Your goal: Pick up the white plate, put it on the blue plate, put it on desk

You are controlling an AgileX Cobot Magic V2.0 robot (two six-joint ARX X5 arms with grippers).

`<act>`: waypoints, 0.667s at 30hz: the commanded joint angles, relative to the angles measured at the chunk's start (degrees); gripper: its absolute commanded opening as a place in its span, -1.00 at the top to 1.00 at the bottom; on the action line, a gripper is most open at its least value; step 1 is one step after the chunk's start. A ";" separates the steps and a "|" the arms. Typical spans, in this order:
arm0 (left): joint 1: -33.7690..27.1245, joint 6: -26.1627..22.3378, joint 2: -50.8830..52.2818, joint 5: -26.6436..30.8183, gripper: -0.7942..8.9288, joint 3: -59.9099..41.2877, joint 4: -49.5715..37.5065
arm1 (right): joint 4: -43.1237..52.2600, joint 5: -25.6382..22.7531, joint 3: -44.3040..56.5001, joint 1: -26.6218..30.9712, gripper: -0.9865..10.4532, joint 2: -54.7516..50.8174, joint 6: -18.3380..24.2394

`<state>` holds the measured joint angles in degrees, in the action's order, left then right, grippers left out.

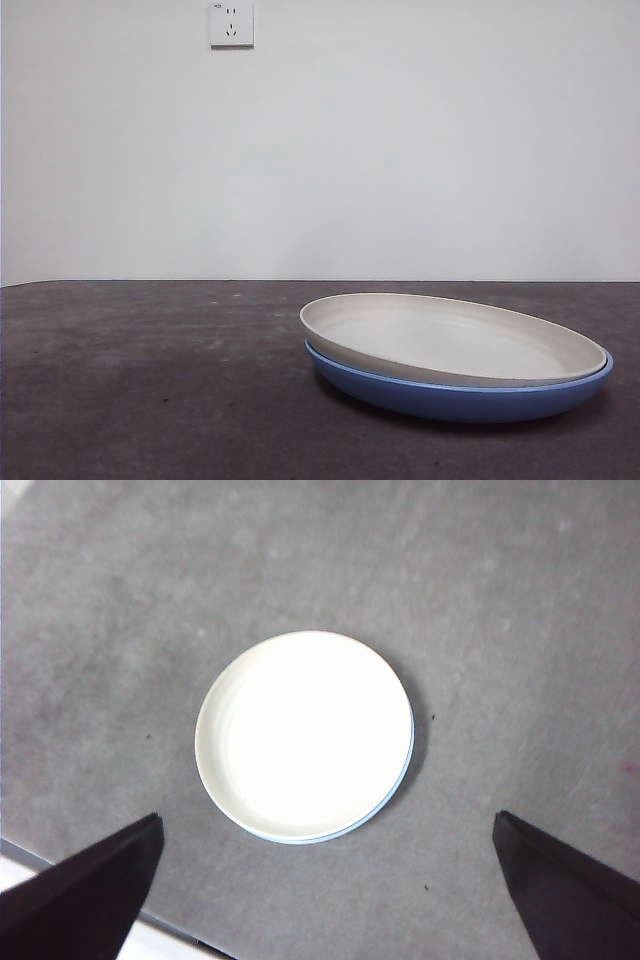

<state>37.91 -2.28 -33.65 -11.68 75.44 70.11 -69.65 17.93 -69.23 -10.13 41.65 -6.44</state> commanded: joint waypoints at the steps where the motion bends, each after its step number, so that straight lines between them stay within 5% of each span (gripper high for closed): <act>1: 0.35 -0.76 -0.37 0.31 -0.40 0.59 -1.40 | 0.15 0.31 -0.90 -0.24 -0.15 4.22 -0.76; 12: 0.35 -0.42 -0.37 0.28 -0.40 0.59 -2.45 | 1.36 11.04 -0.83 -0.20 -0.15 26.32 4.17; 20: 0.35 0.24 -0.37 0.28 -0.40 0.59 -2.56 | 6.75 12.26 -0.83 -0.17 -0.15 40.30 4.37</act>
<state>37.91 -2.20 -33.65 -11.68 75.44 68.25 -63.13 29.87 -69.23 -10.13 80.62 -2.83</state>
